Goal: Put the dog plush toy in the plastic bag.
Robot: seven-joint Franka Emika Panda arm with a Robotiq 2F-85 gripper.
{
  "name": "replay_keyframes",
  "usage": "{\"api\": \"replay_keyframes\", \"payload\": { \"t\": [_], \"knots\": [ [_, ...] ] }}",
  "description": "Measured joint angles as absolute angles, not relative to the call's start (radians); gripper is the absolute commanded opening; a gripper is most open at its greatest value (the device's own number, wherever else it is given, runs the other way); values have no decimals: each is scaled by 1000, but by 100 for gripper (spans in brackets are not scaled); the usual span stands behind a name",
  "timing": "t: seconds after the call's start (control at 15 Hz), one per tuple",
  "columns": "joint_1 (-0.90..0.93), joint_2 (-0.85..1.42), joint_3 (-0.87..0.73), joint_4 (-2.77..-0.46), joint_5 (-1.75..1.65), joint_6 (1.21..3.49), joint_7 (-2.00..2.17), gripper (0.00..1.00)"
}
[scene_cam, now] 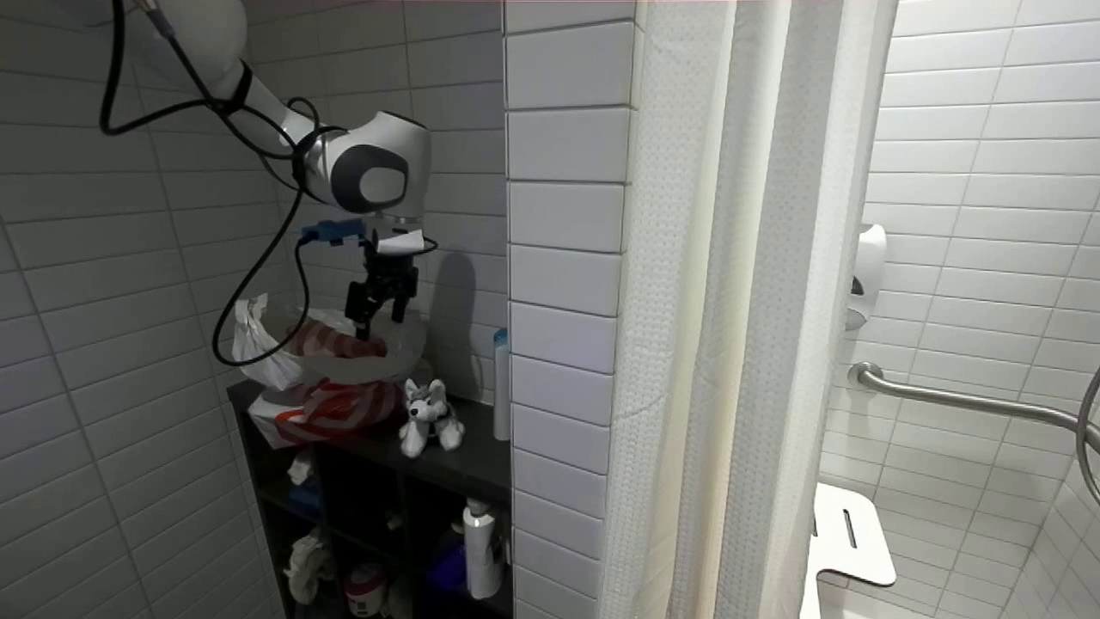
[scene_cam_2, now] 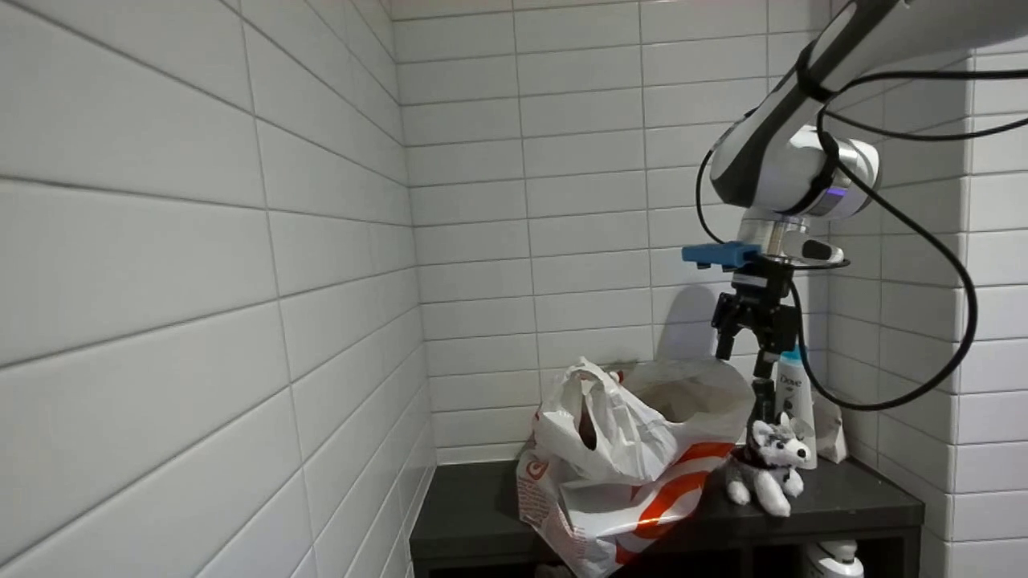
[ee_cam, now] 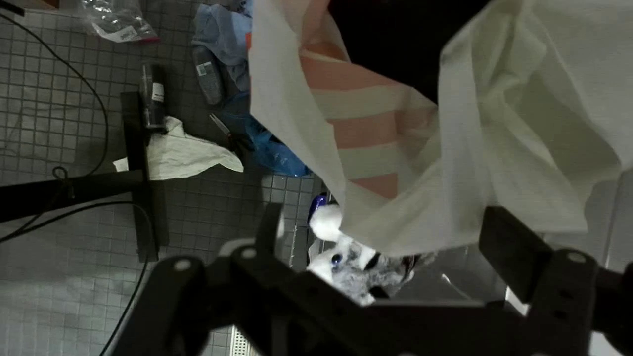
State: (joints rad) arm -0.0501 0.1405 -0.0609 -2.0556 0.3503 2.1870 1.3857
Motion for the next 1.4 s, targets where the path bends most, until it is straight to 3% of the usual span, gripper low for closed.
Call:
{"api": "replay_keyframes", "payload": {
  "t": [1.4],
  "knots": [
    [-35, 202, -91, -2052, 131, 2183, 1736, 100]
  ]
}}
